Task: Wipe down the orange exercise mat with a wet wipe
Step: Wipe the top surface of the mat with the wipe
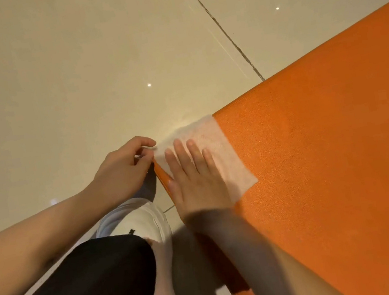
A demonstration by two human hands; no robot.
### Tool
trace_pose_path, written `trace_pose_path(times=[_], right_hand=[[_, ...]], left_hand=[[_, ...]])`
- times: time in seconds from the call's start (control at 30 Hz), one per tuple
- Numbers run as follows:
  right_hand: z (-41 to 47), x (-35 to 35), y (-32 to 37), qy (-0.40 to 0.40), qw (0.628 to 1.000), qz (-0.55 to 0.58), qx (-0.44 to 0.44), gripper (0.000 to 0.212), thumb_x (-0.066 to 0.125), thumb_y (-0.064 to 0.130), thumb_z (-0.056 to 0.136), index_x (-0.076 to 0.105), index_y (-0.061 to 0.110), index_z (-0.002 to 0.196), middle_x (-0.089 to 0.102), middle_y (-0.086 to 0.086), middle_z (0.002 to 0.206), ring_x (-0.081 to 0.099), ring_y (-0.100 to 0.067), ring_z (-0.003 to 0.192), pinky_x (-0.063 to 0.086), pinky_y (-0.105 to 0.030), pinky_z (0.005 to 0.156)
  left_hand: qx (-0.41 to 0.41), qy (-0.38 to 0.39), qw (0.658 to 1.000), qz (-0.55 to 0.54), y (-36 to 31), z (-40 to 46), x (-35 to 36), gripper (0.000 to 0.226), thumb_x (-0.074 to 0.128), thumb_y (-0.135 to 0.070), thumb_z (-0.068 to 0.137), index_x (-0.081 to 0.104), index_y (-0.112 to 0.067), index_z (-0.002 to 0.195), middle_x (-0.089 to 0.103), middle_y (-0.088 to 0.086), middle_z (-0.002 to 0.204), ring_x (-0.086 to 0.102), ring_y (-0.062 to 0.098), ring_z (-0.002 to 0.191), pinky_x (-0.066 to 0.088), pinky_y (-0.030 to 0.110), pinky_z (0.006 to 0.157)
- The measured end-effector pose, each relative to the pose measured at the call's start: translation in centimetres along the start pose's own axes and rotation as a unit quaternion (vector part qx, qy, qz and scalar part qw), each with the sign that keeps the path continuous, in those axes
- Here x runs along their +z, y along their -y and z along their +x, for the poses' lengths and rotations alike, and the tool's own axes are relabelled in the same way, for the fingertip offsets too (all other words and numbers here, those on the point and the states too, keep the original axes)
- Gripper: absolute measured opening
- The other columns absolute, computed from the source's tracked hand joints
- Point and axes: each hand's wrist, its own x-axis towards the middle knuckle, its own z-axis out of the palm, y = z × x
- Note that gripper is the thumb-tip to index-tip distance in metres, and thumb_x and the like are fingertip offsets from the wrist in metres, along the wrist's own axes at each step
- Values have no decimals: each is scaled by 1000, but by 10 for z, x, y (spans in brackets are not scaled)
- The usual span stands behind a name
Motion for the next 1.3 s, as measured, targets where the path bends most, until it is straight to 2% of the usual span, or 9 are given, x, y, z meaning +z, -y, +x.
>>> trace_pose_path(times=[0.1, 0.2, 0.33, 0.53, 0.73, 0.9, 1.03, 1.17, 1.3], right_hand=[[-36, 8, -14, 0, 999, -24, -41, 55, 27, 39, 100, 32, 20, 151, 21, -2, 159, 21, -22, 149, 7, -40, 120], [-89, 12, -42, 3, 996, -11, -86, 51, 26, 41, 104, 32, 23, 151, 24, 0, 159, 12, -19, 151, 5, -39, 122], [-129, 10, -52, 5, 995, 8, -101, 51, 26, 42, 104, 38, 21, 149, 29, 2, 157, 16, -25, 150, 8, -42, 121], [-51, 23, -16, -22, 995, -26, -89, 51, 23, 35, 103, 36, 17, 148, 33, -4, 156, 27, -28, 145, 5, -43, 120], [19, -3, 2, 16, 992, -75, -105, 71, -8, 43, 93, 11, 19, 157, 6, -2, 165, -3, -25, 152, -12, -42, 119], [-54, 13, -18, 22, 990, -49, -133, 58, 15, 41, 102, 25, 18, 154, 20, -2, 162, 9, -24, 150, -1, -45, 120], [-133, 39, -33, -50, 991, -9, -127, 52, 36, 37, 99, 37, 20, 148, 32, -1, 156, 24, -24, 147, 13, -44, 120], [-169, 46, -36, -99, 985, 77, -118, 45, 36, 34, 102, 46, 22, 145, 32, 5, 156, 26, -22, 148, 13, -44, 122], [-123, 38, -23, -66, 991, -20, -117, 52, 36, 36, 95, 53, 14, 139, 43, -6, 150, 31, -25, 140, 11, -42, 118]], left_hand=[[13, 7, 1000, 25, 3, -9, -3, 21, 50, -15, 100, 59, -29, 113, 63, -13, 99, 60, 7, 91, 42, 11, 74], [30, 4, 998, 55, 8, -21, -3, 23, 53, -13, 99, 62, -25, 116, 65, -8, 105, 60, 14, 98, 48, 27, 84], [17, -62, 989, 130, 11, -38, 14, 26, 52, -25, 100, 61, -27, 125, 65, -6, 117, 58, 17, 110, 45, 33, 96], [9, -96, 967, 237, 26, -70, 30, 43, 49, -38, 98, 53, -22, 138, 55, 0, 139, 47, 23, 130, 34, 40, 109], [74, -118, 959, 248, 37, -83, 32, 53, 29, -47, 97, 55, -22, 137, 54, 2, 142, 43, 24, 137, 29, 48, 114], [95, -82, 963, 238, 50, -83, 35, 57, 27, -46, 98, 51, -19, 142, 52, 9, 145, 45, 31, 135, 37, 54, 109], [99, -68, 962, 246, 52, -81, 32, 63, 20, -49, 97, 45, -19, 146, 44, 9, 151, 38, 30, 140, 31, 51, 114], [86, -89, 962, 244, 51, -86, 34, 60, 22, -47, 98, 44, -20, 147, 41, 7, 153, 35, 26, 142, 27, 45, 115], [83, -124, 959, 240, 48, -89, 37, 55, 31, -44, 98, 48, -18, 144, 37, 8, 155, 29, 27, 143, 27, 47, 113]])
